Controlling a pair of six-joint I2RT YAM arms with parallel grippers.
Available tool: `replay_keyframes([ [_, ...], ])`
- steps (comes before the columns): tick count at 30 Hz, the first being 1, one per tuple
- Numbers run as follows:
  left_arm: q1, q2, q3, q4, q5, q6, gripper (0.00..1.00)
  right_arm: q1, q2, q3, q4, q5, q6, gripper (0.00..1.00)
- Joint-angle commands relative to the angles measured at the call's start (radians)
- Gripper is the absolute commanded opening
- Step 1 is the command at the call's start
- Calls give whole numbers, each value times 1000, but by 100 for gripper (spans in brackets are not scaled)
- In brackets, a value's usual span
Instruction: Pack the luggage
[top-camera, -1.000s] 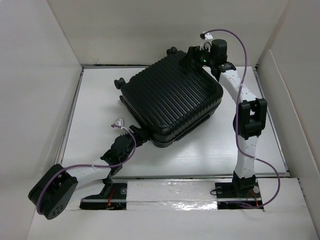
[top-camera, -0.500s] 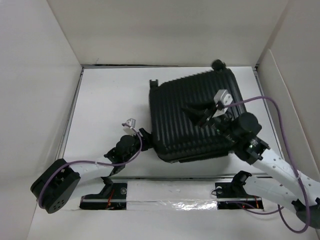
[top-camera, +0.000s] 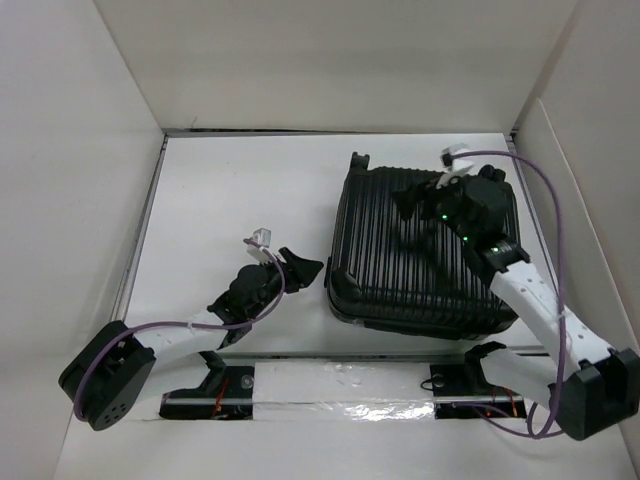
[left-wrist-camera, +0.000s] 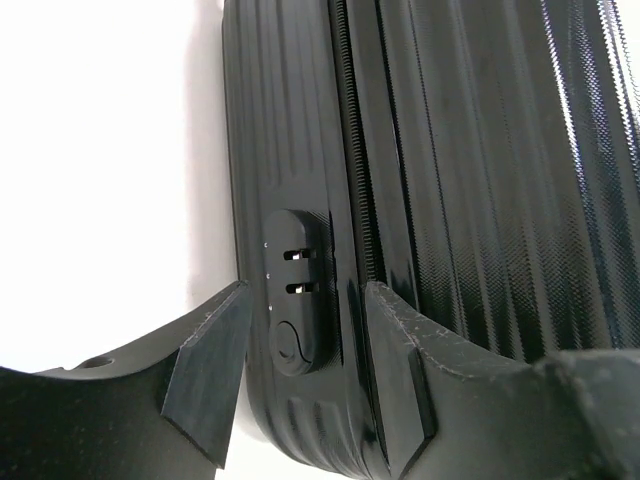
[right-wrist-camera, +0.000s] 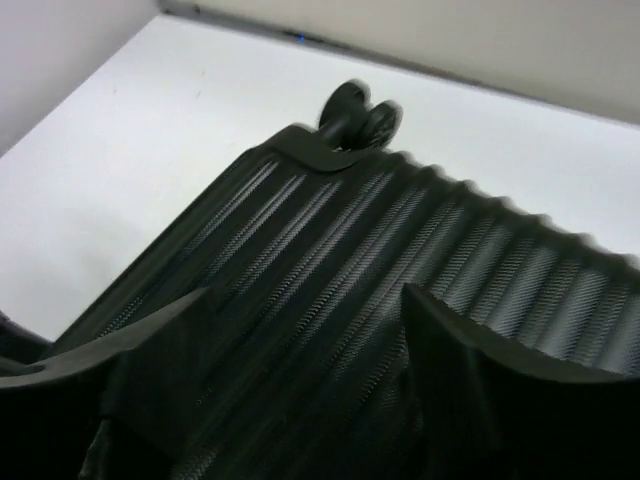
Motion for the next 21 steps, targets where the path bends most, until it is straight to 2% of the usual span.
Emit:
replay_keyframes([
  [1,2,-39,0,-6,-17,24,46,-133,-103,37,-27,142,86,87],
  [3,2,-54,6,-18,-17,46,48,-233,-129,34,-68,151,133,96],
  [4,2,-59,8,-31,-17,56,49,-326,-158,28,-81,188,149,97],
  [6,2,-71,22,-51,-17,87,54,-412,-186,-16,-84,249,179,100],
  [7,2,-74,29,-74,-18,98,56,-499,-205,-31,-84,251,193,100],
  [8,2,-79,38,-81,-15,107,58,-541,-215,-50,-84,237,222,100],
  [11,2,-83,51,-101,0,132,60,-670,-206,-133,-43,25,262,100],
  [12,2,-80,52,-100,15,133,60,-684,-192,-162,-24,-102,270,100],
  [14,2,-73,51,-89,28,136,60,-684,-128,-177,29,-209,285,100],
  [15,2,-68,49,-83,39,135,60,-684,-99,-177,45,-325,287,100],
  [17,2,-67,43,-69,46,133,59,-684,-36,-151,74,-419,300,100],
  [19,2,-71,37,-63,46,133,59,-617,64,-142,164,-542,331,99],
  [20,2,-77,28,-62,46,132,59,-580,104,-90,186,-571,334,98],
  [21,2,-88,20,-63,46,130,58,-492,189,0,156,-582,308,98],
])
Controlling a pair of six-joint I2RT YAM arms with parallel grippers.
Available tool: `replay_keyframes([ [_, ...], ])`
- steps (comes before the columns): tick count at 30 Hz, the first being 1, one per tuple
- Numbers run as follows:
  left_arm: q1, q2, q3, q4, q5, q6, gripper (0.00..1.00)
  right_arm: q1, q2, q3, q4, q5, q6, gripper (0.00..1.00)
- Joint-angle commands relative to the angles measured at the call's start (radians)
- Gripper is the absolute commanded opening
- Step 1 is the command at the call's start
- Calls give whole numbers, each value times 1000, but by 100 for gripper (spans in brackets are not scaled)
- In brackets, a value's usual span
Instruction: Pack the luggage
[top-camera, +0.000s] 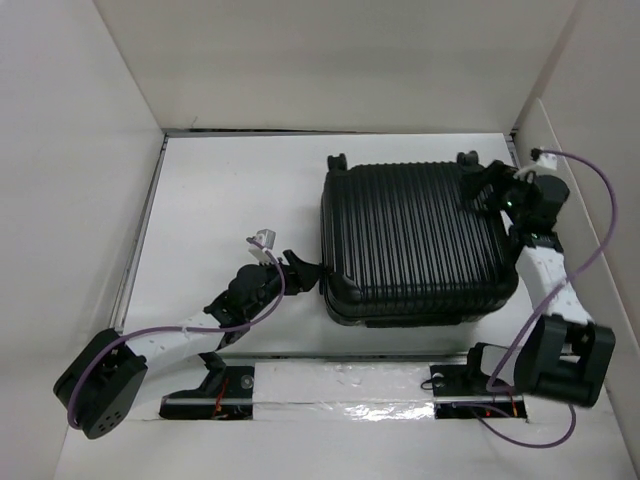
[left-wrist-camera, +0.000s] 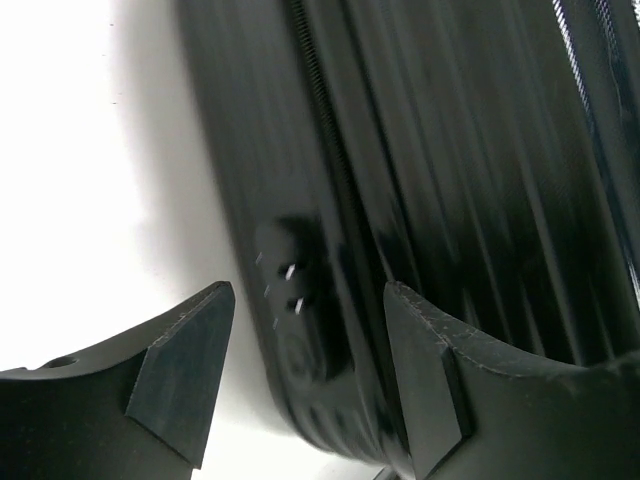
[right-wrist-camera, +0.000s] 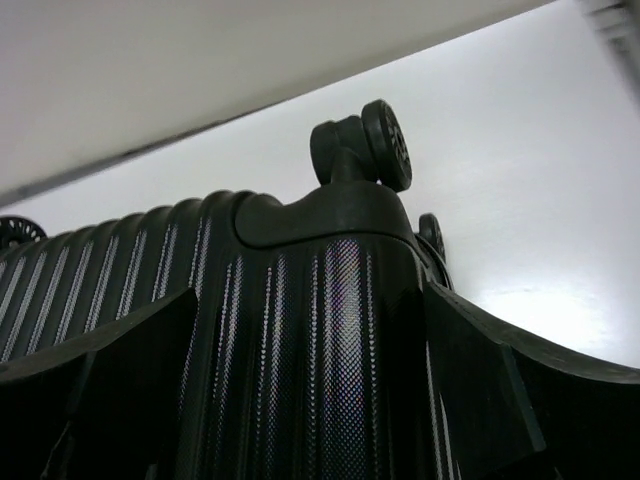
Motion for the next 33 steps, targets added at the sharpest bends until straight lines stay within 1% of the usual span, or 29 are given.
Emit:
replay_keyframes([
  [1,2,-32,9,38,18,16,58,235,189,112,27,-325,41,98],
  [2,2,-40,-2,36,18,15,57,284,231,208,19,-310,19,98],
  [3,2,-57,-7,33,18,12,57,328,278,268,8,-303,10,98],
  [4,2,-66,-13,25,15,8,57,403,383,335,-15,-315,-2,97],
  [5,2,-75,-22,19,9,7,57,437,439,404,-42,-323,-12,97],
  [6,2,-95,-27,12,-3,4,57,471,493,546,-47,-332,-13,97],
  [7,2,-107,-31,-1,-8,1,57,499,610,628,-70,-345,-21,97],
  [8,2,-117,-39,-5,-9,-2,57,543,669,722,-166,-346,-53,97],
  [9,2,-136,-43,-10,-17,-4,56,562,724,908,-203,-340,-64,97],
  [10,2,-147,-48,-14,-21,-10,56,579,783,1008,-257,-339,-79,98],
  [11,-7,-158,-57,-19,-24,-13,56,591,897,1117,-391,-336,-111,98],
  [12,-7,-175,-60,-24,-34,-15,56,606,950,1231,-451,-322,-128,99],
  [13,-7,-180,-62,-36,-40,-15,56,607,993,1419,-493,-291,-144,100],
  [14,-7,-186,-63,-44,-47,-19,56,607,1060,1498,-556,-273,-150,100],
  [16,-7,-198,-63,-56,-58,-18,56,607,1099,1679,-607,-245,-164,100],
  [17,-7,-200,-63,-57,-58,-18,56,607,1101,1690,-580,-245,-165,100],
  [19,-7,-193,-57,-64,-69,-13,57,597,1046,1652,-495,-240,-150,100],
  [21,-7,-177,-38,-74,-74,-5,57,574,974,1539,-347,-213,-151,100],
  [23,-7,-166,-28,-76,-75,-1,57,561,952,1523,-331,-190,-159,100],
  [26,-7,-150,-21,-76,-77,2,57,550,914,1510,-383,-177,-232,100],
  [27,-7,-149,-22,-73,-75,2,57,550,883,1418,-380,-182,-248,97],
  [28,-7,-147,-24,-62,-75,-1,57,550,772,1326,-351,-173,-251,91],
  [29,-7,-147,-25,-59,-75,-2,56,576,692,1208,-217,-168,-247,79],
  [30,-7,-144,-24,-57,-75,-1,55,588,605,940,-123,-165,-234,47],
  [31,-7,-143,-21,-60,-74,2,54,603,511,801,-36,-121,-221,28],
  [32,-7,-138,-16,-60,-75,5,54,623,317,670,88,-90,-214,11],
  [33,-7,-135,-13,-59,-72,8,53,677,221,550,123,-61,-222,0],
])
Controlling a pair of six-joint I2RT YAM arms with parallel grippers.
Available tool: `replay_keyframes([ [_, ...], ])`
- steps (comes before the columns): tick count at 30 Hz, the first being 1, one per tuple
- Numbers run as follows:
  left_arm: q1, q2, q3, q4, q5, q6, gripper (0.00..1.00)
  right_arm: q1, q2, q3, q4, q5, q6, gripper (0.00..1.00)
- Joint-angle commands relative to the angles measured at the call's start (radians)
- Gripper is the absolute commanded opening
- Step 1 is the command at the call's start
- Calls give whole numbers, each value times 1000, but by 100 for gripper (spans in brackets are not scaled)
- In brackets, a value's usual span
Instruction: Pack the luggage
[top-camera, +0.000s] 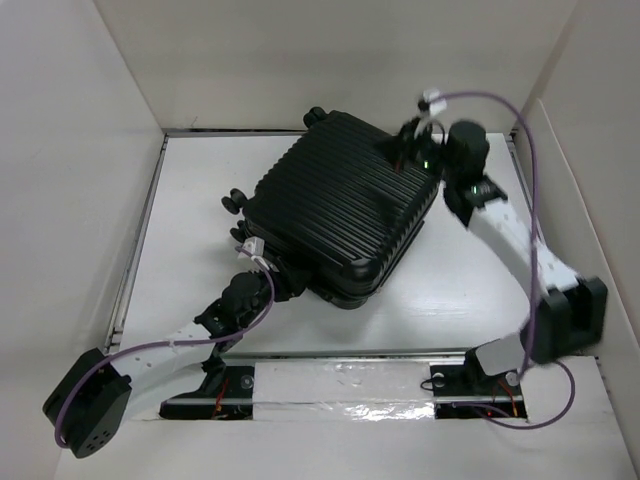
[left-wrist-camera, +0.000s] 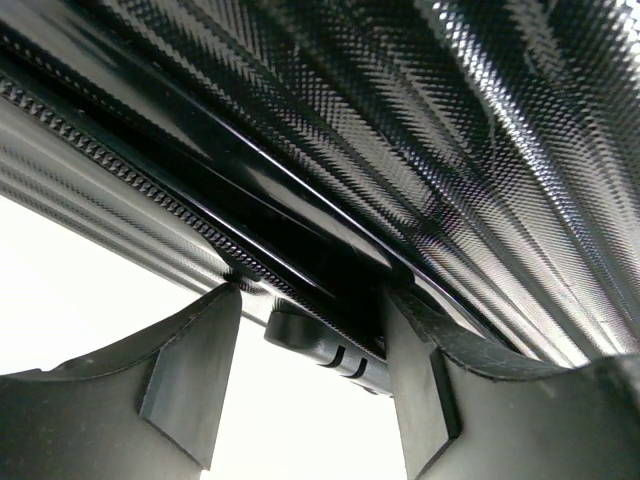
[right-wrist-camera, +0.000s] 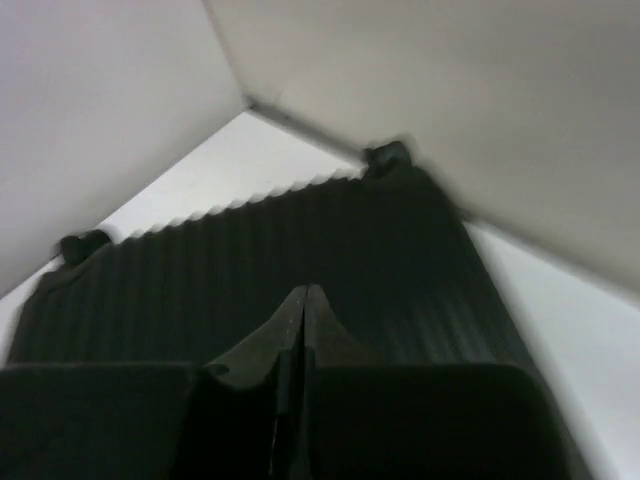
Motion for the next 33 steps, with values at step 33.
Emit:
replay_keyframes([
  [33,47,-455,150,-388,-87,108,21,458,-884,-1330,274,379,66,39],
])
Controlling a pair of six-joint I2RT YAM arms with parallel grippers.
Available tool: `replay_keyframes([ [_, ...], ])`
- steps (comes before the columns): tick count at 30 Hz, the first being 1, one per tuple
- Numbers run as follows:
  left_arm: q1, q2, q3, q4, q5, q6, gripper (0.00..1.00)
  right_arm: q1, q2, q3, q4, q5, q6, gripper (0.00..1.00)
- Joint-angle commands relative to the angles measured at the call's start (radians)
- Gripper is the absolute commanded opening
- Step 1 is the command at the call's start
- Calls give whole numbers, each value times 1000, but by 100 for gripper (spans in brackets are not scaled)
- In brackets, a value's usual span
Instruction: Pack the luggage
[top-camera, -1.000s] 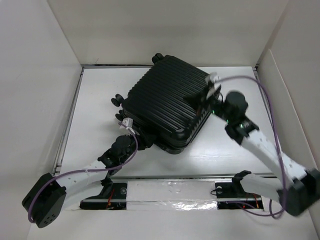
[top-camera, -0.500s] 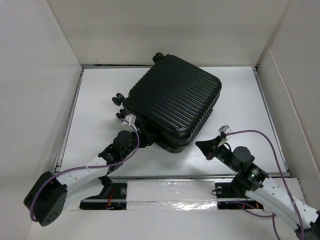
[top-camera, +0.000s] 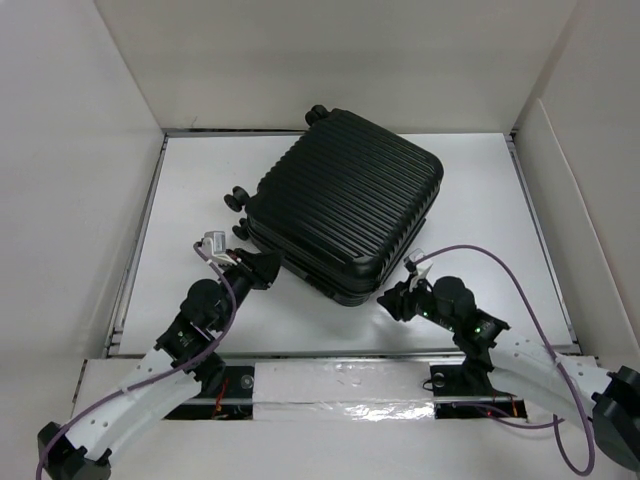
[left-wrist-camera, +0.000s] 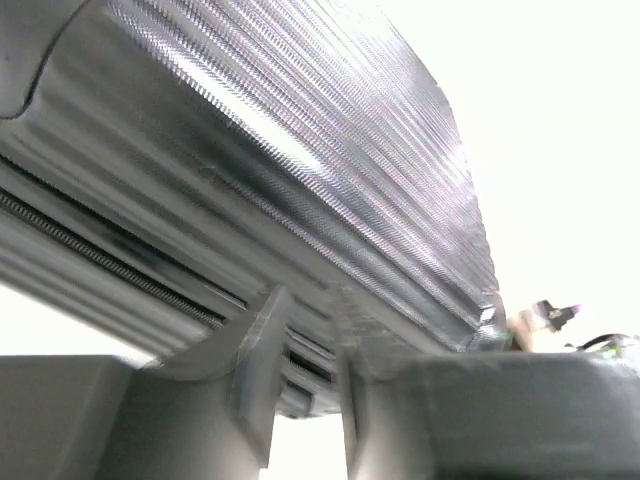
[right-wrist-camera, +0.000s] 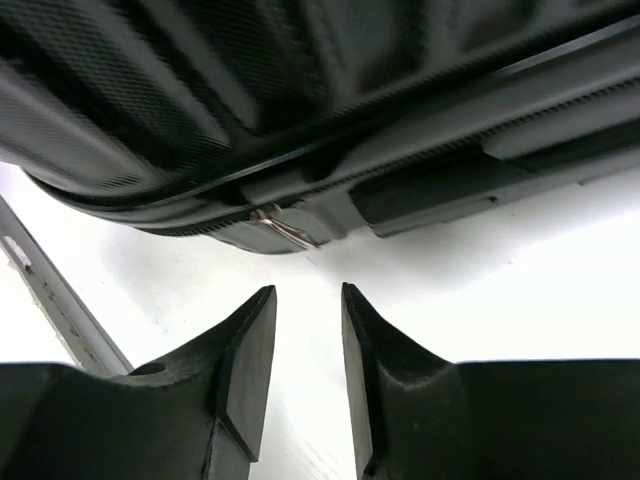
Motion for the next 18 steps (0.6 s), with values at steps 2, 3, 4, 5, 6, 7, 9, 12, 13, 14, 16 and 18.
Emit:
replay_keyframes([
  [2,6,-25,-5,-103,8,18,11,22,0,34,136,-13,-31,40],
  [3,6,-10,-31,-105,37,11,3,22,-5,30,137,-13,-31,40],
  [4,6,23,-45,-85,59,5,0,22,-9,28,134,-15,-31,40],
  [5,-3,42,-66,-66,76,5,0,22,-20,28,125,-13,-32,40],
  [6,-3,63,-76,-42,114,6,0,22,-26,30,119,-7,-31,41],
  [7,-3,111,-80,13,131,8,0,22,-31,25,117,-1,-31,41],
  [9,-24,165,-76,62,159,23,0,22,-40,21,134,7,-35,43],
  [12,-78,264,-45,130,130,38,0,22,-31,25,167,19,-51,44],
  [13,-115,306,-36,157,119,52,1,22,-23,28,168,26,-54,44],
  [14,-133,324,-27,165,107,57,2,22,-17,42,177,28,-58,44],
  [16,-181,367,-5,182,56,60,3,22,15,57,183,31,-75,43],
  [18,-201,390,7,208,53,67,4,22,40,83,182,22,-87,41],
])
